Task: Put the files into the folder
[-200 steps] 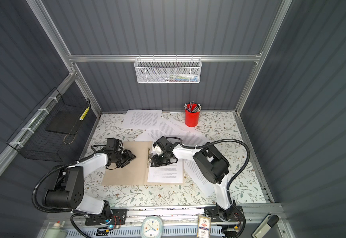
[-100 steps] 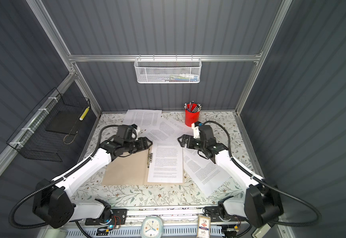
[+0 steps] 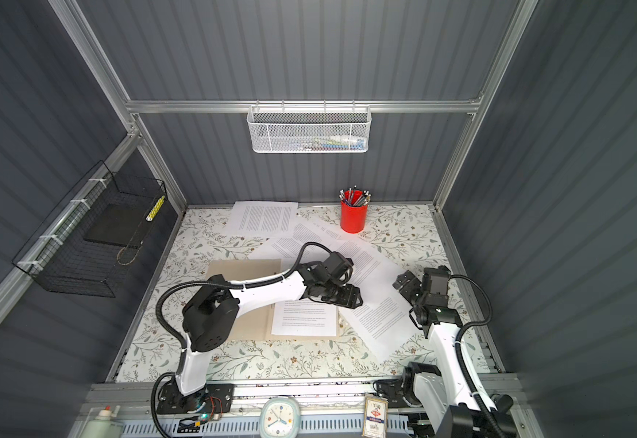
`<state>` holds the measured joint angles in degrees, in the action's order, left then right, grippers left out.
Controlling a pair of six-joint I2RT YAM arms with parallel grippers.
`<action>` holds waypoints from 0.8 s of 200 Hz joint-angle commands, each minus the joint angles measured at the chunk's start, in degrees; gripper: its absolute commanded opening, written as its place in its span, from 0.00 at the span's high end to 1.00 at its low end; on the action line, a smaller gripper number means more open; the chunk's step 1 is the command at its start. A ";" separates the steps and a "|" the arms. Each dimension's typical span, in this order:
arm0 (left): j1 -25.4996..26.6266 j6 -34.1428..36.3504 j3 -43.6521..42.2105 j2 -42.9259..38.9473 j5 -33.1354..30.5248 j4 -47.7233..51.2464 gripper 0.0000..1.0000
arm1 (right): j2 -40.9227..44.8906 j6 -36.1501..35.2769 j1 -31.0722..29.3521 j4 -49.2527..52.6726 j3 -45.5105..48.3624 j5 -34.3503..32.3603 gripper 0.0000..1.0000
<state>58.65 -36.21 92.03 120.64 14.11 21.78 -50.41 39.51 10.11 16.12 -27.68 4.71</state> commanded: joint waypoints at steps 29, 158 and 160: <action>1.38 0.76 6.94 7.39 2.49 3.88 0.30 | -0.10 1.10 3.18 -1.22 1.99 2.36 0.01; -4.13 8.65 9.07 13.07 -4.50 13.37 0.28 | -14.75 0.18 5.57 4.58 -3.58 2.82 0.01; -4.26 8.73 9.05 13.18 -4.50 13.31 0.28 | -15.27 0.21 5.48 4.68 -3.67 2.88 0.01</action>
<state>57.21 -30.94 101.06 129.78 12.84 28.45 -62.04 40.05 15.35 16.88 -28.47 8.80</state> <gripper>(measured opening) 0.714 0.989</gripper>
